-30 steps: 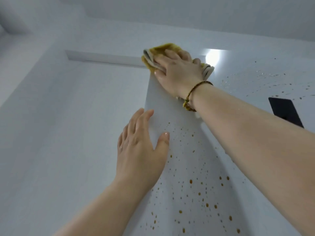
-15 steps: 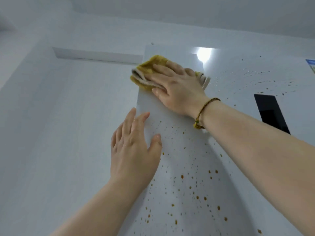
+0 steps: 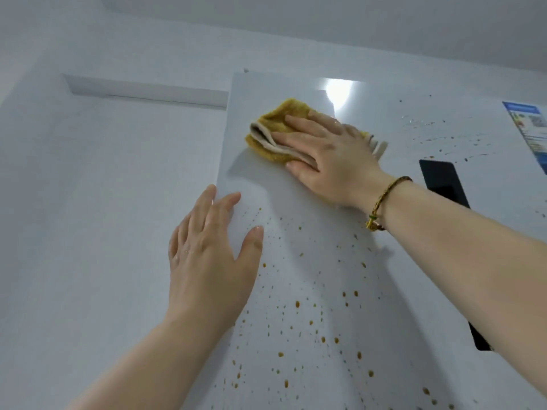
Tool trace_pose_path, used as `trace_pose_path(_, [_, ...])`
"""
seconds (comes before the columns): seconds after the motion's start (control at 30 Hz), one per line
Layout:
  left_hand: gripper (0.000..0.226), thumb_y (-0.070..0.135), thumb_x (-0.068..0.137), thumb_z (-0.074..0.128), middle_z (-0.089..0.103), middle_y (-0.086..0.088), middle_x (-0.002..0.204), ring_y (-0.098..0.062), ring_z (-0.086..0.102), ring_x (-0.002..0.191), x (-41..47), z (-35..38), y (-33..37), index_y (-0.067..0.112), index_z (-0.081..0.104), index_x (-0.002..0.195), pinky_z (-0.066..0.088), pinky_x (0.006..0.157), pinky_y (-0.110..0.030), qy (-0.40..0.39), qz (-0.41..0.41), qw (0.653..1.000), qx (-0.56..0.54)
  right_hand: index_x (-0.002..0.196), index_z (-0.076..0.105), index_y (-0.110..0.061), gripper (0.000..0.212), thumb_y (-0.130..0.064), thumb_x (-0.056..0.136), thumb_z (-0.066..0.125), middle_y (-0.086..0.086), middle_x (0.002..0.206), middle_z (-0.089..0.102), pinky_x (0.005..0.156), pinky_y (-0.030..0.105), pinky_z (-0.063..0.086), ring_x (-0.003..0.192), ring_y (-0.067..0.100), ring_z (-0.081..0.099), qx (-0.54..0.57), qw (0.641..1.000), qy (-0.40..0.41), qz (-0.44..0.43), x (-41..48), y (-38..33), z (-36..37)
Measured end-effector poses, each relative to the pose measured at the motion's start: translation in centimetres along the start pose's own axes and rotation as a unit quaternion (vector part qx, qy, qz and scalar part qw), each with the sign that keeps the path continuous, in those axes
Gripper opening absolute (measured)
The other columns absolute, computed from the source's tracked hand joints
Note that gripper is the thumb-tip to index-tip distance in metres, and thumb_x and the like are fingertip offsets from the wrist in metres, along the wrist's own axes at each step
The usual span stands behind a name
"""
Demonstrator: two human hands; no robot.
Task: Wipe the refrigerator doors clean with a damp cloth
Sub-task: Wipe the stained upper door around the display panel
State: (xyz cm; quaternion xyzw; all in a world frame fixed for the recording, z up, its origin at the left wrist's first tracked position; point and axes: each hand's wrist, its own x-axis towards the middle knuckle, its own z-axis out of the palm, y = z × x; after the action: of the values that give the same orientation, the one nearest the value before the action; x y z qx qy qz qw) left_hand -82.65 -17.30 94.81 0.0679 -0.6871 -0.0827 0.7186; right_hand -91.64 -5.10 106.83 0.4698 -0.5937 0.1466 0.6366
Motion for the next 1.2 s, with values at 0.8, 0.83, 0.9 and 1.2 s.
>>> trace_pose_path(0.8, [0.075, 0.075, 0.072, 0.013, -0.002, 0.015, 0.15, -0.005, -0.012, 0.139, -1.7, 11.2, 13.2, 0.038, 0.01, 0.137, -0.019, 0.11, -0.032, -0.048, 0.049, 0.963, 0.26, 0.138, 0.034, -0.031, 0.042, -0.036, 0.097, 0.031, -0.004, 0.152, 0.023, 0.109, 0.044, 0.018, 0.14, 0.023, 0.016, 0.011, 0.987, 0.04, 0.157, -4.8, 22.6, -4.6])
trace_pose_path(0.83, [0.083, 0.076, 0.061, 0.007, -0.001, 0.016, 0.149, -0.004, -0.012, 0.138, -1.8, 11.3, 13.3, 0.038, 0.01, 0.135, -0.019, 0.11, -0.031, -0.042, 0.048, 0.962, 0.266, 0.136, 0.037, -0.027, 0.04, -0.033, 0.096, 0.03, 0.0, 0.149, 0.027, 0.107, 0.047, 0.02, 0.137, 0.027, 0.02, 0.017, 0.979, 0.054, 0.198, -4.8, 23.4, -4.7])
trace_pose_path(0.9, [0.086, 0.076, 0.057, 0.008, 0.0, 0.016, 0.148, -0.003, -0.011, 0.137, -1.9, 11.5, 13.5, 0.038, 0.012, 0.134, -0.018, 0.11, -0.031, -0.038, 0.037, 0.963, 0.264, 0.132, 0.04, -0.021, 0.039, -0.029, 0.096, 0.029, 0.005, 0.145, 0.032, 0.106, 0.05, 0.02, 0.135, 0.031, 0.021, 0.026, 0.965, 0.064, 0.253, -4.1, 23.5, -4.6])
trace_pose_path(1.2, [0.07, 0.064, 0.076, 0.042, 0.004, 0.015, 0.15, -0.005, -0.007, 0.141, -1.9, 11.7, 14.3, 0.034, 0.02, 0.136, -0.015, 0.112, -0.035, -0.047, -0.001, 0.971, 0.234, 0.137, 0.035, -0.039, 0.042, -0.036, 0.095, 0.037, -0.013, 0.152, 0.021, 0.112, 0.038, 0.012, 0.141, 0.014, 0.013, 0.037, 0.999, 0.022, -0.017, -4.8, 19.6, -3.6])
